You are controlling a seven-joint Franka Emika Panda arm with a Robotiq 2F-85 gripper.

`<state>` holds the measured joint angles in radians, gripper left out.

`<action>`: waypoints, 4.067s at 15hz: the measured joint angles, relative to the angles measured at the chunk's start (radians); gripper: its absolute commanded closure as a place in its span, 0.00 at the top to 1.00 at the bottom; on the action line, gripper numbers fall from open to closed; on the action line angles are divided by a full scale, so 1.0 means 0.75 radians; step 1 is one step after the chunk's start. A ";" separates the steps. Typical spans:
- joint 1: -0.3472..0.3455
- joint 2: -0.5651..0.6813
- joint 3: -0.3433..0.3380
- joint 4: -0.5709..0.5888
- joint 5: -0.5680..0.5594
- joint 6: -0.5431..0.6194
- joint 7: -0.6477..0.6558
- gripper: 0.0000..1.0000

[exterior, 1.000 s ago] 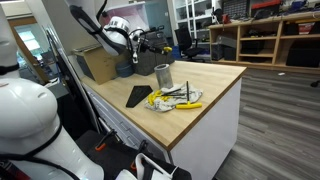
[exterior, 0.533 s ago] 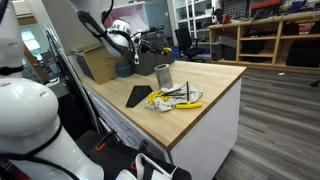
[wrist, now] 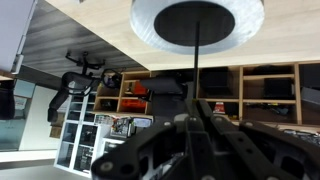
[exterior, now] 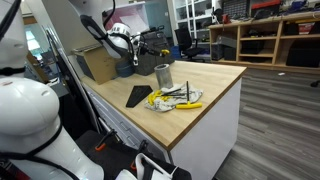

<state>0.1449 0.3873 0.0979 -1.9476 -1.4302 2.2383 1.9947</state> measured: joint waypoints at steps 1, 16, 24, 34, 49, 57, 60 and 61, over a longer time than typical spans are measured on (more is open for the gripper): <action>0.003 0.016 0.000 0.001 -0.001 0.000 0.000 0.02; 0.038 0.119 0.004 -0.034 -0.057 -0.071 -0.006 0.66; -0.123 -0.051 0.008 -0.189 0.056 0.414 -0.228 0.82; -0.738 -0.158 0.471 -0.390 1.079 0.842 -1.384 0.82; -0.568 -0.368 0.358 -0.269 1.291 0.690 -1.444 0.82; -0.283 -0.565 0.047 -0.263 1.989 0.356 -1.973 0.82; -0.274 -0.579 -0.013 -0.253 2.084 0.236 -1.988 0.82; -0.273 -0.575 -0.028 -0.253 2.101 0.207 -1.999 0.82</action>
<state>-0.0598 -0.0437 0.0766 -2.1376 0.1457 2.3934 0.4952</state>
